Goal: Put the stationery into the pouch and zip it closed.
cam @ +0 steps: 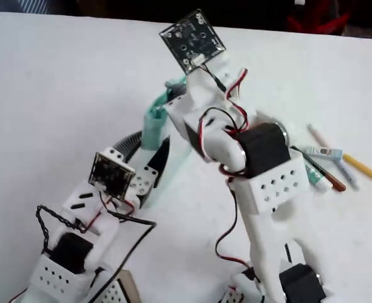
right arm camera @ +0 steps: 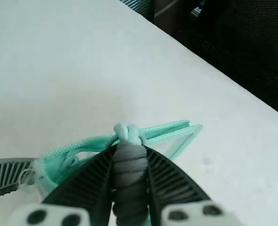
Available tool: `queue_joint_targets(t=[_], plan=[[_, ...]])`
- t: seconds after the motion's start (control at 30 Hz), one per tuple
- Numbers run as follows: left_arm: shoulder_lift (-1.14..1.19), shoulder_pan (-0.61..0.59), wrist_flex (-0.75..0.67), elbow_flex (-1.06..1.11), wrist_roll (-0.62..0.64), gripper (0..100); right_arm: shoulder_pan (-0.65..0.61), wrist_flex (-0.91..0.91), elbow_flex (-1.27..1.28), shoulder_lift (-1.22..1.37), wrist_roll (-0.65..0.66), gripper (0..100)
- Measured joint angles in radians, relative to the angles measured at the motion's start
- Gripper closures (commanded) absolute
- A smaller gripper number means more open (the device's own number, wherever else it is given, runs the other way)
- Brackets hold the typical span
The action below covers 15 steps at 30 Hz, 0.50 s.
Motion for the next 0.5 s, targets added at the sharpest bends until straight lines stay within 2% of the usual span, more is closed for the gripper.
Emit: queue_joint_targets(t=[0.4,0.5], plan=[[0.0,0.002,-0.002,0.002,0.0,89,0.12,-0.06,-0.002,0.095,0.002,98.0],[0.0,0.002,-0.002,0.003,0.0,93,0.121,-0.06,-0.002,0.097,0.002,98.0]])
